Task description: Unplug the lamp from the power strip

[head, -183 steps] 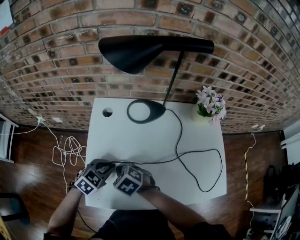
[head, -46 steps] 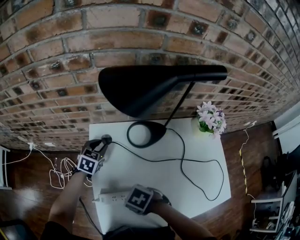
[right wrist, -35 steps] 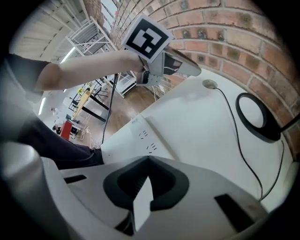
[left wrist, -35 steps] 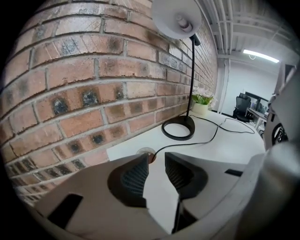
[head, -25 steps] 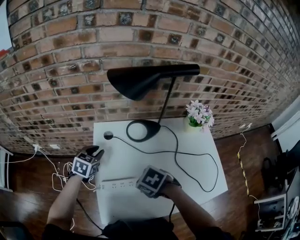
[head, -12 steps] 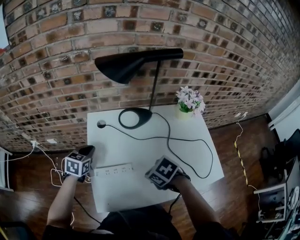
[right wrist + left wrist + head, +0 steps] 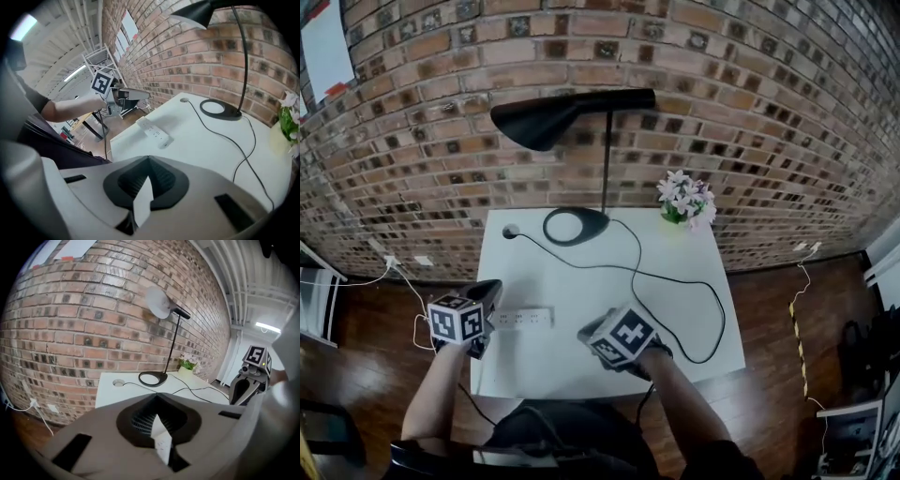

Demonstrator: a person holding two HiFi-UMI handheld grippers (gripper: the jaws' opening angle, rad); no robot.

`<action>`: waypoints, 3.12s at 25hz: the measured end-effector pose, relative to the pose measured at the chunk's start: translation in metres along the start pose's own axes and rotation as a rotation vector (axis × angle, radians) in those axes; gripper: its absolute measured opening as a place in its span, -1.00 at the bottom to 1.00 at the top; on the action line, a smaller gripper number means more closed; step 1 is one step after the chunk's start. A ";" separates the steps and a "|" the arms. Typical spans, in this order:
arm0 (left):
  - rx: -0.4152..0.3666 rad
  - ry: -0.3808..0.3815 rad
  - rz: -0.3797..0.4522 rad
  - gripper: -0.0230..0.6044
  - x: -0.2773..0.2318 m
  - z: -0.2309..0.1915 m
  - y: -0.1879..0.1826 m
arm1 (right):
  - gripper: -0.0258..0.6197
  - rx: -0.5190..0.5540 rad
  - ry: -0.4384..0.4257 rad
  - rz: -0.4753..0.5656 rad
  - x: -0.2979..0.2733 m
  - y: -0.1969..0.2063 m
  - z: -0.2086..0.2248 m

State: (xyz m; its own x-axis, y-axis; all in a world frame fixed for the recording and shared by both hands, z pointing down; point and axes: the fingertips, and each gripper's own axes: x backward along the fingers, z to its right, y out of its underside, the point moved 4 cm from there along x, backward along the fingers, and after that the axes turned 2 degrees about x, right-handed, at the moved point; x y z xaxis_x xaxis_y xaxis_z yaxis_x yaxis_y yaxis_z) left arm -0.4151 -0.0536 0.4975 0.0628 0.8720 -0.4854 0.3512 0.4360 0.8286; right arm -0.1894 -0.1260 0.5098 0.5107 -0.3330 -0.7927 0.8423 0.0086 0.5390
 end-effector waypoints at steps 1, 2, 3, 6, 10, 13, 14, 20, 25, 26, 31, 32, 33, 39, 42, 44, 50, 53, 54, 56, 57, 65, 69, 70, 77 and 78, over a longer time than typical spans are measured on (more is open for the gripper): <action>-0.002 -0.004 0.018 -0.94 0.001 0.011 -0.003 | -0.92 0.017 0.007 0.014 0.006 0.002 0.002; -0.004 -0.010 0.031 -0.94 0.002 0.021 -0.004 | -0.92 0.033 0.014 0.027 0.011 0.005 0.004; -0.004 -0.017 0.040 -0.94 0.003 0.031 -0.005 | -0.92 0.048 0.020 0.039 0.016 0.008 0.006; 0.004 -0.036 0.056 -0.94 0.008 0.056 0.001 | -0.92 0.087 0.029 0.083 0.030 0.017 0.009; -0.012 -0.082 0.054 -0.94 0.022 0.077 0.013 | -0.92 0.124 0.019 0.174 0.041 0.019 0.007; -0.019 -0.123 0.054 -0.94 0.037 0.085 0.022 | -0.92 0.192 0.003 0.281 0.044 0.016 0.002; -0.021 -0.137 0.057 -0.94 0.043 0.086 0.024 | -0.92 0.213 0.001 0.322 0.045 0.013 0.001; -0.056 -0.205 0.106 -0.94 0.072 0.094 0.026 | -0.92 0.292 -0.012 0.584 0.057 -0.018 -0.011; -0.173 -0.231 0.178 -0.94 0.088 0.115 0.005 | -0.92 0.355 -0.107 0.646 0.054 -0.036 -0.027; -0.207 -0.242 0.182 -0.94 0.091 0.118 0.001 | -0.92 0.358 -0.122 0.650 0.053 -0.040 -0.029; -0.280 -0.305 0.201 -0.94 0.113 0.129 0.000 | -0.92 0.330 -0.233 0.702 0.058 -0.042 -0.044; -0.281 -0.322 0.209 -0.93 0.118 0.131 0.001 | -0.92 0.318 -0.266 0.715 0.059 -0.042 -0.046; -0.284 -0.341 0.215 -0.93 0.122 0.132 0.003 | -0.92 0.304 -0.301 0.728 0.061 -0.043 -0.047; -0.278 -0.456 0.213 -0.93 0.140 0.129 0.016 | -0.92 0.268 -0.359 0.732 0.058 -0.034 -0.051; -0.291 -0.507 0.206 -0.93 0.149 0.124 0.015 | -0.92 0.254 -0.308 0.705 0.049 -0.039 -0.049; -0.305 -0.544 0.203 -0.93 0.158 0.123 0.017 | -0.92 0.220 -0.298 0.671 0.040 -0.042 -0.053; -0.295 -0.601 0.174 -0.93 0.185 0.117 0.038 | -0.92 0.233 -0.338 0.659 0.021 -0.054 -0.083; -0.277 -0.616 0.178 -0.93 0.200 0.113 0.045 | -0.92 0.243 -0.375 0.655 0.015 -0.059 -0.100; -0.274 -0.623 0.182 -0.93 0.204 0.112 0.047 | -0.92 0.244 -0.384 0.653 0.013 -0.060 -0.105; -0.263 -0.634 0.194 -0.93 0.213 0.109 0.050 | -0.92 0.237 -0.393 0.657 0.010 -0.064 -0.113; -0.255 -0.635 0.201 -0.93 0.218 0.107 0.053 | -0.92 0.231 -0.397 0.659 0.008 -0.065 -0.118; -0.261 -0.573 0.248 -0.93 0.255 0.099 0.060 | -0.92 0.266 -0.373 0.633 -0.003 -0.078 -0.165; -0.245 -0.565 0.281 -0.93 0.283 0.091 0.066 | -0.92 0.294 -0.360 0.628 -0.007 -0.084 -0.201; -0.234 -0.566 0.290 -0.93 0.292 0.088 0.069 | -0.92 0.304 -0.357 0.626 -0.009 -0.085 -0.211; -0.233 -0.546 0.258 -0.93 0.335 0.081 0.109 | -0.92 0.365 -0.326 0.609 -0.024 -0.087 -0.270; -0.233 -0.550 0.249 -0.93 0.342 0.080 0.117 | -0.92 0.373 -0.322 0.607 -0.026 -0.085 -0.279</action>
State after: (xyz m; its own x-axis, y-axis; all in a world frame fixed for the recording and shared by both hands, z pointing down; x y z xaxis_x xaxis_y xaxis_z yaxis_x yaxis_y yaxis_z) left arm -0.2778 0.2778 0.4060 0.6073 0.7391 -0.2914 0.0558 0.3262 0.9436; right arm -0.2266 0.1451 0.4050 0.7399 -0.6294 -0.2375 0.2889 -0.0216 0.9571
